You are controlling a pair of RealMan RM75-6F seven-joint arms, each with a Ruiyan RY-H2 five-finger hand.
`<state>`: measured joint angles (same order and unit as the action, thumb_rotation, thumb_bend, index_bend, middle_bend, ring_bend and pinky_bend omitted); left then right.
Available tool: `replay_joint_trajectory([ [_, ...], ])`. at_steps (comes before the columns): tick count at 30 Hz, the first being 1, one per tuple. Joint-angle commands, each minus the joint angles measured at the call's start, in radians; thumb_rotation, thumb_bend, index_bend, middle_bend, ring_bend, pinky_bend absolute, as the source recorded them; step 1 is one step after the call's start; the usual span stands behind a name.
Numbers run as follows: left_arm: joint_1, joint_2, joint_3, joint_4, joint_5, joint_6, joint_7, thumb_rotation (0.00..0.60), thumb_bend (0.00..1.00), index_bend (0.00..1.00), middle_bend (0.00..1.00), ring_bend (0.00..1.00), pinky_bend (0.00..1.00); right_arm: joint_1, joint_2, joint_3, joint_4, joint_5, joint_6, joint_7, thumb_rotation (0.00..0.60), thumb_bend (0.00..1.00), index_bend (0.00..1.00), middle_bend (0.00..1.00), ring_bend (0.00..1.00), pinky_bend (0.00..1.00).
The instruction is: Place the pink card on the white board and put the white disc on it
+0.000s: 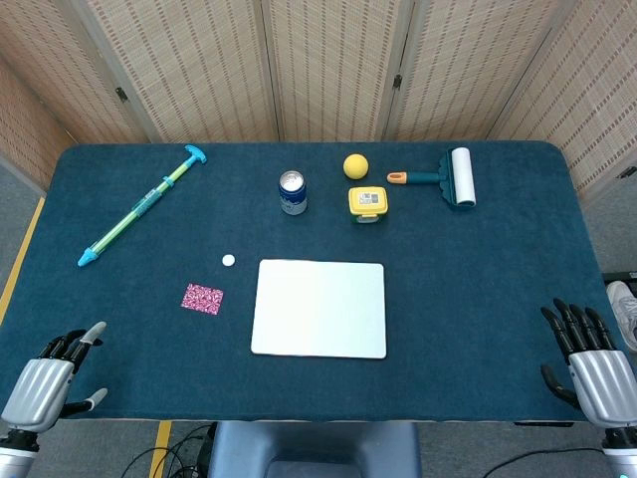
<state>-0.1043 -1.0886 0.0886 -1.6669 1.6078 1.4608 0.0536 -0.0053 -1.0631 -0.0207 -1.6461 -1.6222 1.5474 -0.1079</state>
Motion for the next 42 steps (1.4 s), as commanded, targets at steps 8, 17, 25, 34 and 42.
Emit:
replay_joint_trajectory([
  [8,0.002,0.009,0.016,-0.031,0.016,-0.024,0.019,0.6,0.22,0.0,0.31,0.18,0.23,-0.002,0.011,-0.003,0.006,-0.016,0.008,0.023,0.6,0.29,0.0,0.0,0.0,0.0],
  [17,-0.077,0.046,-0.011,-0.095,-0.035,-0.17,0.03,0.6,0.22,0.0,0.96,0.79,0.83,-0.01,0.012,-0.014,0.006,-0.06,0.037,0.035,0.6,0.29,0.0,0.0,0.0,0.0],
  [25,-0.237,-0.007,-0.126,-0.1,-0.142,-0.348,0.121,0.6,0.22,0.14,1.0,1.0,1.0,0.021,0.013,-0.004,-0.002,-0.044,-0.02,0.02,0.6,0.29,0.0,0.0,0.0,0.0],
  [34,-0.417,-0.072,-0.21,-0.058,-0.341,-0.582,0.193,0.6,0.22,0.16,1.0,1.0,1.0,0.034,0.013,-0.003,-0.01,-0.034,-0.045,0.004,0.6,0.29,0.0,0.0,0.0,0.0],
  [42,-0.523,-0.148,-0.233,0.04,-0.407,-0.688,0.196,0.6,0.22,0.19,1.0,1.0,1.0,0.029,0.011,0.006,-0.016,-0.007,-0.041,0.001,0.6,0.29,0.0,0.0,0.0,0.0],
])
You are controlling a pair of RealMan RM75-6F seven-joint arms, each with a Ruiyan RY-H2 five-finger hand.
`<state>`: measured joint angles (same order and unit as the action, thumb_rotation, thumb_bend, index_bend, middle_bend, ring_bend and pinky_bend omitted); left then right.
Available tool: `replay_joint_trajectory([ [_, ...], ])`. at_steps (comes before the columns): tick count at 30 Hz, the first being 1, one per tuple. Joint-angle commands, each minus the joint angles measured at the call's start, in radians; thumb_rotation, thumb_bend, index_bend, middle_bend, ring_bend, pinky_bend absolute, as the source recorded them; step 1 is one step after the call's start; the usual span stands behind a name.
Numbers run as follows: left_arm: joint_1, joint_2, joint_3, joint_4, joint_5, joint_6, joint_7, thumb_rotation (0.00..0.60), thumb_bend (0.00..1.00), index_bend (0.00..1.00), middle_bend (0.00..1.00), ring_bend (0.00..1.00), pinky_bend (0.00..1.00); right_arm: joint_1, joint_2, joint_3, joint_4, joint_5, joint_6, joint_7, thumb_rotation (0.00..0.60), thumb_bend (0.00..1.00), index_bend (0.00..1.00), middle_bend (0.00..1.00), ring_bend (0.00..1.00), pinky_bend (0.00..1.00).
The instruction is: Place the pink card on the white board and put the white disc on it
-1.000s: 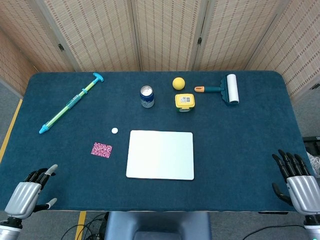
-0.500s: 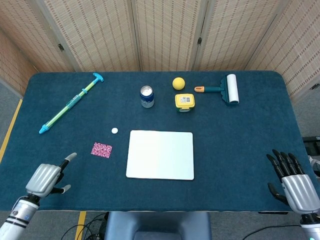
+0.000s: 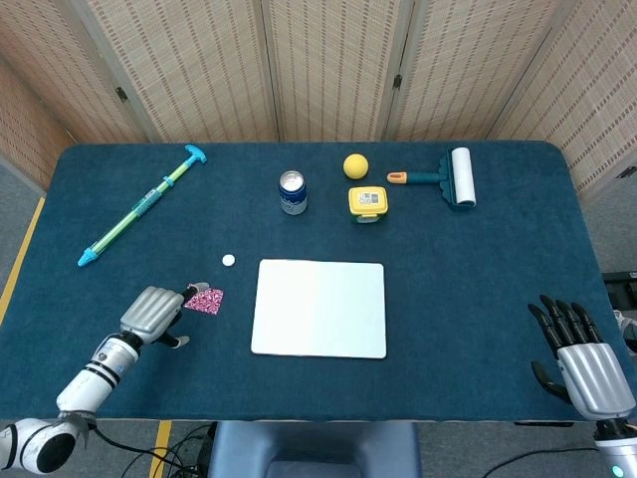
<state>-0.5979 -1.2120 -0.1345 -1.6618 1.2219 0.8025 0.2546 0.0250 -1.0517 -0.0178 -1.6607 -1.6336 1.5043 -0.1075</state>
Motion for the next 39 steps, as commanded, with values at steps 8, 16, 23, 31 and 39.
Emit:
replay_joint_trajectory([
  [8,-0.093,-0.116,-0.009,0.171,-0.054,-0.083,-0.037,0.6,0.22,0.21,1.0,1.0,1.0,0.005,0.003,0.015,-0.002,0.043,-0.018,0.005,0.6,0.29,0.0,0.0,0.0,0.0],
  [16,-0.114,-0.191,-0.001,0.289,-0.05,-0.087,-0.091,0.6,0.22,0.28,1.0,1.0,1.0,0.005,0.006,0.019,0.0,0.055,-0.017,0.012,0.6,0.29,0.0,0.0,0.0,0.0],
  [23,-0.12,-0.226,0.007,0.371,-0.039,-0.094,-0.155,0.6,0.22,0.31,1.0,1.0,1.0,0.009,0.003,0.021,-0.001,0.062,-0.026,0.003,0.6,0.29,0.0,0.0,0.0,0.0],
  [31,-0.119,-0.248,0.015,0.427,-0.023,-0.088,-0.205,0.6,0.22,0.33,1.0,1.0,1.0,0.01,0.001,0.02,-0.005,0.06,-0.025,-0.005,0.6,0.29,0.0,0.0,0.0,0.0],
  [39,-0.12,-0.272,0.023,0.479,-0.01,-0.093,-0.243,0.6,0.22,0.36,1.0,1.0,1.0,0.011,0.001,0.019,-0.005,0.059,-0.025,-0.006,0.6,0.29,0.0,0.0,0.0,0.0],
])
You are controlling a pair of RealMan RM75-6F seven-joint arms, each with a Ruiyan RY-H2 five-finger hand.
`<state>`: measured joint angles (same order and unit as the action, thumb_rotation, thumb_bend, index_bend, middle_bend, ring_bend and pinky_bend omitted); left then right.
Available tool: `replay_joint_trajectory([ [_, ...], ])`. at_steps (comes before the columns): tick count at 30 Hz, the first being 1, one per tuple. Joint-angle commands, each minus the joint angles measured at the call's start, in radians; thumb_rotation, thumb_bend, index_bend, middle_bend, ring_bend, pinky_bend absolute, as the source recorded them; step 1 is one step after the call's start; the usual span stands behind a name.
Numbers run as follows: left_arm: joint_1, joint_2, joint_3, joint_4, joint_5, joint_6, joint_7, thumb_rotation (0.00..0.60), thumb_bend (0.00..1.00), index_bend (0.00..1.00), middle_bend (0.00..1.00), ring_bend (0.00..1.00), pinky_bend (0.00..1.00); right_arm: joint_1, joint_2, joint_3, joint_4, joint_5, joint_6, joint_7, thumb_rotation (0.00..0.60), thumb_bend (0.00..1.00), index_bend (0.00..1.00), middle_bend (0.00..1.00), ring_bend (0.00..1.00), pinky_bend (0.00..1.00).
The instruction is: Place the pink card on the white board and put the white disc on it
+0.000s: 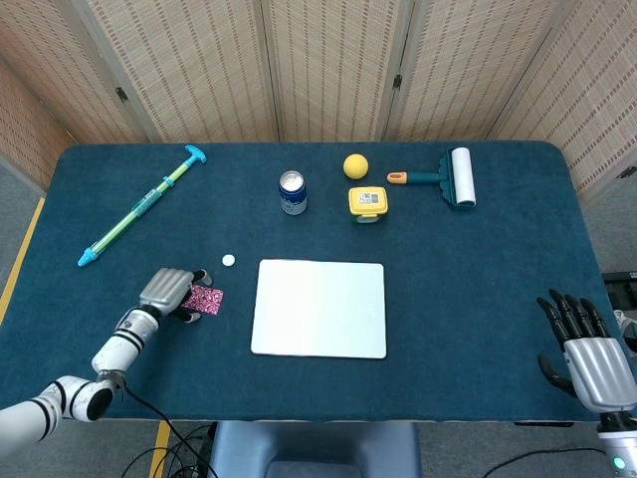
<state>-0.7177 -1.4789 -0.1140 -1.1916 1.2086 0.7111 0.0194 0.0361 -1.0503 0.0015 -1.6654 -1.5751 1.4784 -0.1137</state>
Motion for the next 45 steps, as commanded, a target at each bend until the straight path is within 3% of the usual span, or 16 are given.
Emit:
replay_joint_trajectory([
  [1,-0.001,-0.01,0.004,0.02,0.005,-0.006,-0.014,0.6,0.22,0.36,1.0,1.0,1.0,-0.001,0.0,0.001,0.0,0.001,0.002,0.0,0.6,0.29,0.0,0.0,0.0,0.0],
  [32,-0.02,-0.067,0.012,0.151,0.055,-0.026,-0.123,0.6,0.22,0.43,1.0,1.0,1.0,0.008,-0.004,0.009,-0.001,0.024,-0.012,-0.014,0.6,0.29,0.0,0.0,0.0,0.0],
  [45,-0.015,-0.065,0.017,0.151,0.085,0.0,-0.154,0.6,0.22,0.52,1.0,1.0,1.0,0.012,-0.003,0.009,-0.001,0.024,-0.015,-0.012,0.6,0.29,0.0,0.0,0.0,0.0],
])
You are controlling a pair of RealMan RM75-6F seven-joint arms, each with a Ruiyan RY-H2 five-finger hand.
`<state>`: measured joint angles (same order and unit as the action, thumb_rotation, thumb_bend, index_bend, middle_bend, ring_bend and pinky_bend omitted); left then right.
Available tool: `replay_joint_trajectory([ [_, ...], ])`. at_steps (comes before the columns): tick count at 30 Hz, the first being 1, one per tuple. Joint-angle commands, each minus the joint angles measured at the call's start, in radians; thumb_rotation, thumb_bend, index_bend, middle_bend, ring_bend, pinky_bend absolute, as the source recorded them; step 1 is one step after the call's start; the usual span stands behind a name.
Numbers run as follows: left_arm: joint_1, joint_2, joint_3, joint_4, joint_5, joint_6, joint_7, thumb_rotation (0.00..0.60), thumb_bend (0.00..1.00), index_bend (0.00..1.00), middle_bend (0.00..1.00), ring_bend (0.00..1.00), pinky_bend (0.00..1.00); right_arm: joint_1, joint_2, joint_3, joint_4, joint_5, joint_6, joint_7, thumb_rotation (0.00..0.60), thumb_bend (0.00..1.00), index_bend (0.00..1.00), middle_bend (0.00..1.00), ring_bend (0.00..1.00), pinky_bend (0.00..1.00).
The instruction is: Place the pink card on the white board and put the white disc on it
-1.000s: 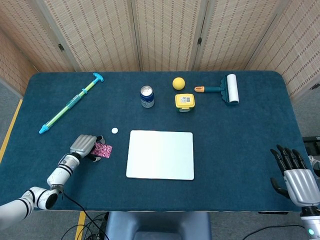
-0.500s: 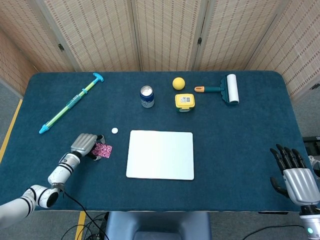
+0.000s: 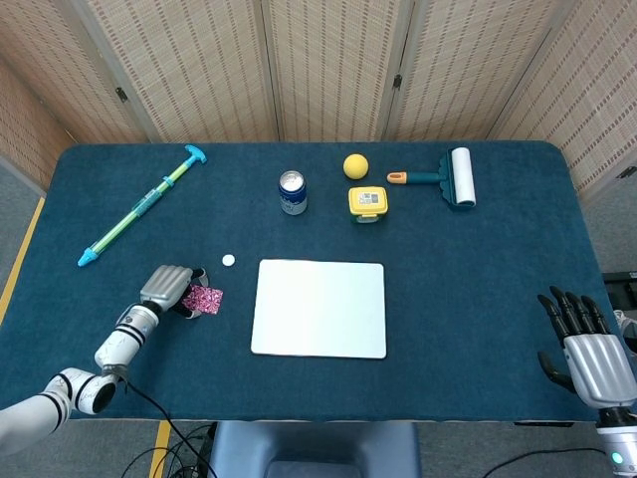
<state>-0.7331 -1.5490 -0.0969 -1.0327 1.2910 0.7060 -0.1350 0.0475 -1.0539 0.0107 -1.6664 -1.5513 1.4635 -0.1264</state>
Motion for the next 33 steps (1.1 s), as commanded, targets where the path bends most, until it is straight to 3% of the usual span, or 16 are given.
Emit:
replay_joint_trajectory([
  [1,0.001,0.011,-0.001,-0.017,0.004,0.01,0.004,0.6,0.22,0.52,1.0,1.0,1.0,0.0,0.001,0.0,-0.001,-0.001,0.0,0.001,0.6,0.29,0.0,0.0,0.0,0.0],
  [11,0.004,0.105,-0.024,-0.204,-0.031,0.057,0.117,0.6,0.22,0.51,1.0,1.0,1.0,-0.001,0.011,-0.01,0.0,-0.025,0.008,0.027,0.6,0.29,0.0,0.0,0.0,0.0],
  [21,-0.013,0.18,-0.05,-0.496,-0.159,0.128,0.391,0.6,0.22,0.5,1.0,1.0,1.0,-0.004,0.041,-0.032,0.012,-0.082,0.029,0.114,0.6,0.29,0.0,0.0,0.0,0.0],
  [28,-0.082,0.115,-0.053,-0.63,-0.307,0.159,0.62,0.6,0.22,0.5,1.0,1.0,1.0,0.001,0.061,-0.052,0.028,-0.129,0.033,0.18,0.6,0.29,0.0,0.0,0.0,0.0],
  [33,-0.16,0.032,-0.074,-0.644,-0.41,0.174,0.74,0.6,0.22,0.5,1.0,1.0,1.0,0.003,0.076,-0.064,0.044,-0.151,0.039,0.235,0.6,0.29,0.0,0.0,0.0,0.0],
])
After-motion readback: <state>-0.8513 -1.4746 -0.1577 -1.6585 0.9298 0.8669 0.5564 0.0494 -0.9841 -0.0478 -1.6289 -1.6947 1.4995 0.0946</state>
